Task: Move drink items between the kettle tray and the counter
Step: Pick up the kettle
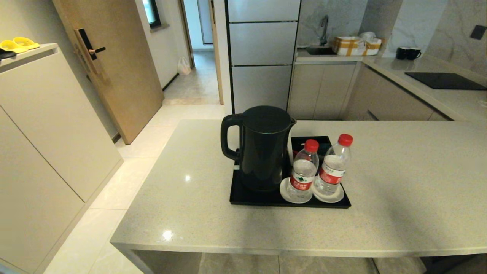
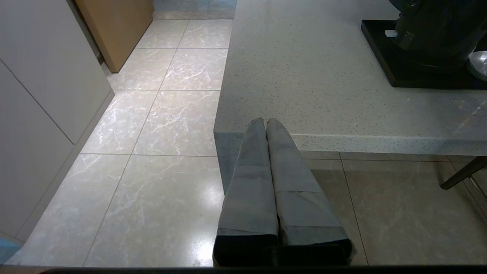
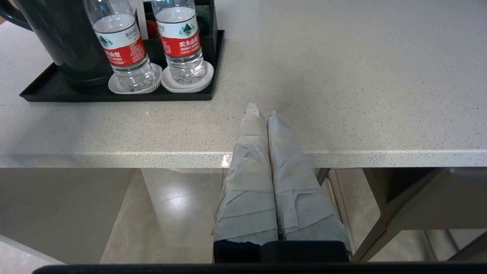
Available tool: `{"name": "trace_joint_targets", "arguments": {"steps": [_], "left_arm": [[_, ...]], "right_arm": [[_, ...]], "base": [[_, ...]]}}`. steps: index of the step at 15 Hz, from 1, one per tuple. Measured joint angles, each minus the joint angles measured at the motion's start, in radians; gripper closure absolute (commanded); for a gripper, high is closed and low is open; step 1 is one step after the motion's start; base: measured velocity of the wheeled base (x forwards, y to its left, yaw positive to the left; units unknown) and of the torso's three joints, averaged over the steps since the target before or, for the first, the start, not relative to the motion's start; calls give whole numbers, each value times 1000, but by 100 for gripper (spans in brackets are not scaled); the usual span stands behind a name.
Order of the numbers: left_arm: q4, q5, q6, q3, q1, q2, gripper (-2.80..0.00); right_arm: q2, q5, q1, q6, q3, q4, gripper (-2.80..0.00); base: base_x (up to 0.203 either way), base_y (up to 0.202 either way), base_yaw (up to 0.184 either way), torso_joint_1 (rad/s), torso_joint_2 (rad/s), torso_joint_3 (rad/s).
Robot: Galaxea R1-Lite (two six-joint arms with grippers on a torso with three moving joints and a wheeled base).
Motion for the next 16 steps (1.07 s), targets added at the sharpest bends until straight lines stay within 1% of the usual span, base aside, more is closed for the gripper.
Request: {"name": "trace_joint_targets", "arguments": {"steps": [16], "left_arm": [[0, 0, 8, 0, 0, 0, 0]], "right_arm": [[0, 0, 0, 0, 0, 0, 0]], "base": [[0, 0, 0, 0, 0, 0]]}}
